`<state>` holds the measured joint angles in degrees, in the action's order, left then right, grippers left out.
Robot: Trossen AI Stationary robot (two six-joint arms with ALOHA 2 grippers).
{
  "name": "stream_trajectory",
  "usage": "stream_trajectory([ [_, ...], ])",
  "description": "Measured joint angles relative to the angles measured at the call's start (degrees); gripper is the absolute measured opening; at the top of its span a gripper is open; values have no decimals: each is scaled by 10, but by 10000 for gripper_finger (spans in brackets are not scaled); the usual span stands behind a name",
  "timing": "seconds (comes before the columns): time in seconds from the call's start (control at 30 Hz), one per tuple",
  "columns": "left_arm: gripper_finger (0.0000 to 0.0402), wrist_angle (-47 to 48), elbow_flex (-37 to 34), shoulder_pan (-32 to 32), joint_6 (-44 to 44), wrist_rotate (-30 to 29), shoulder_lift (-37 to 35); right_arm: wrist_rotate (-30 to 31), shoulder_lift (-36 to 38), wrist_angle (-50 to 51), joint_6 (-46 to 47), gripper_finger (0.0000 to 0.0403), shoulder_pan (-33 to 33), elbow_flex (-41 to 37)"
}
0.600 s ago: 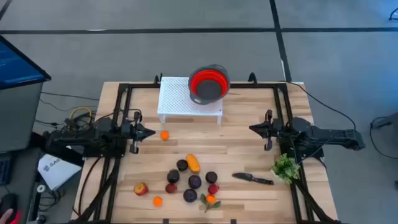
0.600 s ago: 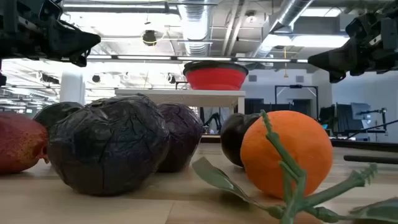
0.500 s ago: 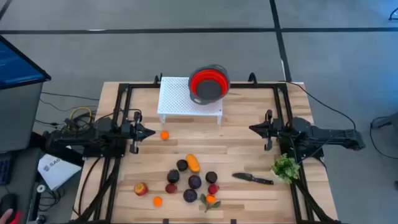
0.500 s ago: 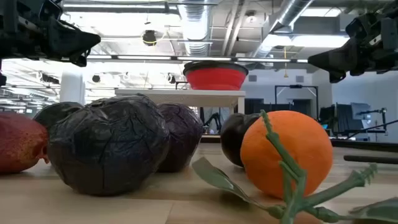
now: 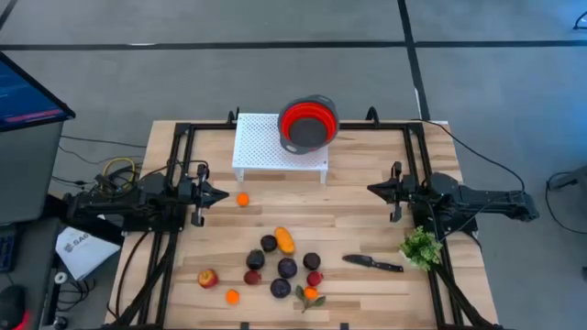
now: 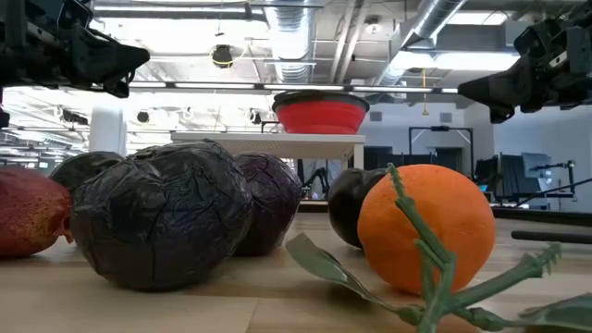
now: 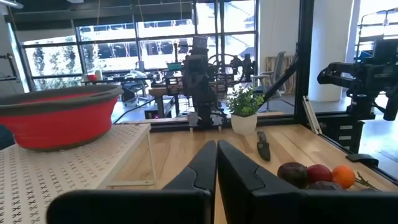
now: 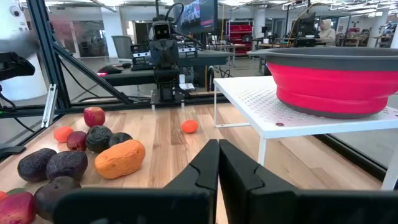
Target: Pick & Place Fruit
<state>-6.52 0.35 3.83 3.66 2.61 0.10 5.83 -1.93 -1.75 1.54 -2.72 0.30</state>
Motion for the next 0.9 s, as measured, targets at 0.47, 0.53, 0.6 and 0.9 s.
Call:
stream_trajectory([
  [0.47, 8, 0, 0, 0, 0, 0, 0, 0, 0, 0, 0, 5, 0, 0],
  [0.53, 8, 0, 0, 0, 0, 0, 0, 0, 0, 0, 0, 5, 0, 0],
  [0.6, 8, 0, 0, 0, 0, 0, 0, 0, 0, 0, 0, 5, 0, 0],
  [0.9, 8, -5, 0, 0, 0, 0, 0, 0, 0, -12, 10, 5, 0, 0],
])
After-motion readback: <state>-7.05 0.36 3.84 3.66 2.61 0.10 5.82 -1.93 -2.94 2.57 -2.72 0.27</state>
